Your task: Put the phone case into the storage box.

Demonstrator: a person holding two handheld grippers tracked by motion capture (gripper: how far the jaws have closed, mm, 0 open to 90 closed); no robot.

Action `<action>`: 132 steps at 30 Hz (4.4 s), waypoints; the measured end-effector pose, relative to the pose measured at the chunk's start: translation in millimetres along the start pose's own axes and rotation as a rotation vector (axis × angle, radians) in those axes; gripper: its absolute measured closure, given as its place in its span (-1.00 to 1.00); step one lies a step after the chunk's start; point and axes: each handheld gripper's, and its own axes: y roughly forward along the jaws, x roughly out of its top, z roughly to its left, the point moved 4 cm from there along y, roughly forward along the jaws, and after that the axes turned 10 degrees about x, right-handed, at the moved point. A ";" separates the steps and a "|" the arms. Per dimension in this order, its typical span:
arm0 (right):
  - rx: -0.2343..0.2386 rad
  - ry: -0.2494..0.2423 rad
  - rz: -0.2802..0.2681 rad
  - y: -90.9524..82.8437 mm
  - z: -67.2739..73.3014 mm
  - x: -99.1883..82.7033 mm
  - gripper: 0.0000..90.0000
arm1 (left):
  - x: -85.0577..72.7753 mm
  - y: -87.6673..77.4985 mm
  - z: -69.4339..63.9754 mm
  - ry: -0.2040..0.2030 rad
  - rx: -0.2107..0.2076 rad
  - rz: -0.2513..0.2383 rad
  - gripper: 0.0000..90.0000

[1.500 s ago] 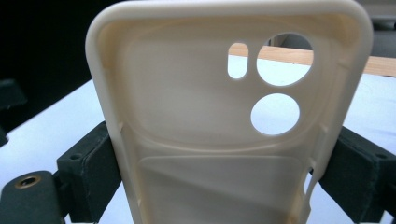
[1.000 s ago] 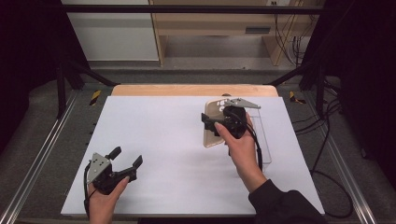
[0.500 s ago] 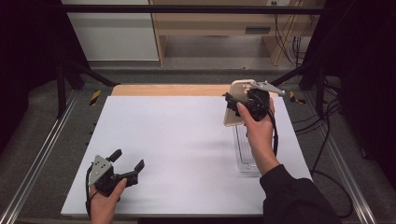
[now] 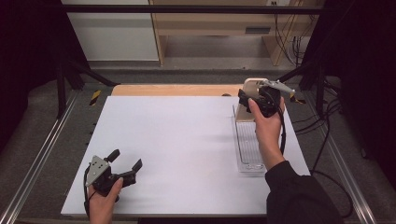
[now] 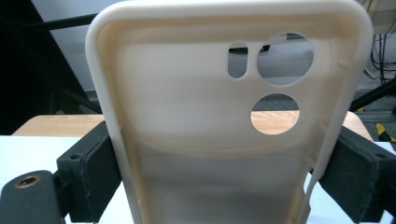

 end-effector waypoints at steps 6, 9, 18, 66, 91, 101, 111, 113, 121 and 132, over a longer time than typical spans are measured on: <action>-0.023 0.007 0.001 10.0 -8.5 -3.7 -0.76 | -0.3 0.1 -0.5 0.001 -0.002 -0.003 -0.91; -0.039 0.006 0.006 15.5 -12.4 -6.2 -0.76 | -0.1 -0.2 -0.3 0.000 -0.002 -0.006 -0.91; -0.063 0.010 0.020 26.2 -22.0 -12.8 -0.76 | 0.1 -0.2 -0.4 0.000 -0.005 -0.009 -0.91; -0.119 0.000 0.053 61.4 -34.2 -34.3 -0.77 | 1.0 -0.4 -1.2 0.015 -0.024 -0.020 -0.91; -0.127 -0.008 0.067 66.7 -35.1 -38.9 -0.77 | 1.5 -1.0 -0.4 0.027 -0.022 -0.028 -0.91; -0.130 -0.014 0.075 69.6 -35.0 -41.2 -0.77 | 1.4 -0.8 -0.9 0.030 -0.025 -0.028 -0.91; -0.143 -0.031 0.089 73.7 -35.3 -45.0 -0.77 | 1.5 -1.0 -0.8 0.030 -0.027 -0.028 -0.91; -0.143 -0.029 0.091 74.6 -35.9 -45.9 -0.77 | 1.5 -0.9 -0.9 0.031 -0.028 -0.028 -0.91; -0.153 -0.030 0.093 76.3 -38.5 -47.0 -0.77 | 1.3 -0.8 -1.2 0.031 -0.030 -0.027 -0.91; -0.156 -0.026 0.096 78.3 -39.3 -49.1 -0.77 | 1.2 -0.6 -1.5 0.035 -0.035 -0.026 -0.91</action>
